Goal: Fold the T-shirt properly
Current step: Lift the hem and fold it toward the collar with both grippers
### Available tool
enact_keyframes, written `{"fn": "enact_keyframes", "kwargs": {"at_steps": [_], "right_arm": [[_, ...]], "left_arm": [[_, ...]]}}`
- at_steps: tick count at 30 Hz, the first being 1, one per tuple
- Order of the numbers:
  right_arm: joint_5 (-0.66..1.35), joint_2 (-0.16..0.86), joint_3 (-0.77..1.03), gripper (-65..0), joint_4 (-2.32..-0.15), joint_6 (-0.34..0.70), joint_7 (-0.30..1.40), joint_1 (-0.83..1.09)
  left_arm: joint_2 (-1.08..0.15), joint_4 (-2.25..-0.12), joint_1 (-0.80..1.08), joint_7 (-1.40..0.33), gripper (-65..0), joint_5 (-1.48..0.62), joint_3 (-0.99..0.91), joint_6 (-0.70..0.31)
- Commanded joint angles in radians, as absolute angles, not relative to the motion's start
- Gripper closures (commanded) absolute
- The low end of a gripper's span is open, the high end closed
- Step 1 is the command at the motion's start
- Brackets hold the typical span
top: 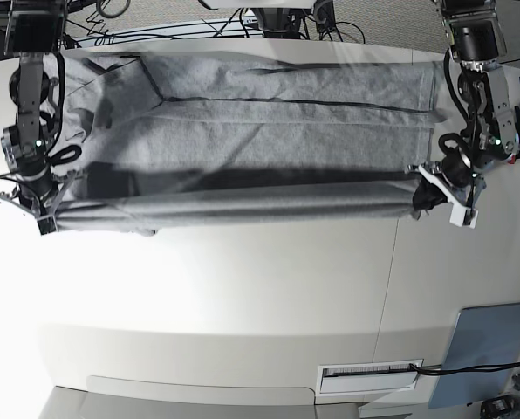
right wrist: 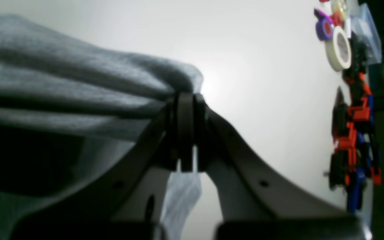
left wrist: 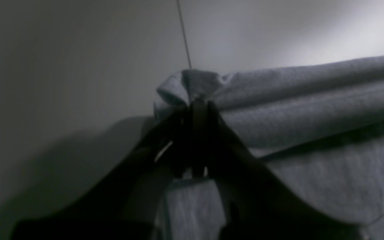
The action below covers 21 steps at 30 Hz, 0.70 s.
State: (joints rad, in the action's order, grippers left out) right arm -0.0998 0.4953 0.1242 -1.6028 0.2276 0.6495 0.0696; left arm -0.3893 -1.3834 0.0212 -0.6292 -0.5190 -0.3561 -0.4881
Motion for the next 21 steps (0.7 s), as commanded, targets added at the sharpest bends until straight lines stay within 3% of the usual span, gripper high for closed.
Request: {"fn": "enact_keyframes", "kwargs": {"at_steps": [1,11,21], "right_arm": [[-0.122,0.521,0.142,0.0,-1.636,0.2,0.654,0.07],[-0.216,0.521,0.15,0.0,-1.717,0.127,0.709,0.221],[-0.202,0.49,0.193,0.0,-1.743,0.126,0.707,0.314]], "left_arm": [[-0.413,-1.406,0.019,-0.612,0.0,-0.517,-0.371,-0.472],[-0.413,-1.411,0.087,-0.613,0.0,-0.511,-0.372,-0.472],[-0.413,-1.411,0.092,-0.614,0.0,-0.479,-0.372,-0.469]]}}
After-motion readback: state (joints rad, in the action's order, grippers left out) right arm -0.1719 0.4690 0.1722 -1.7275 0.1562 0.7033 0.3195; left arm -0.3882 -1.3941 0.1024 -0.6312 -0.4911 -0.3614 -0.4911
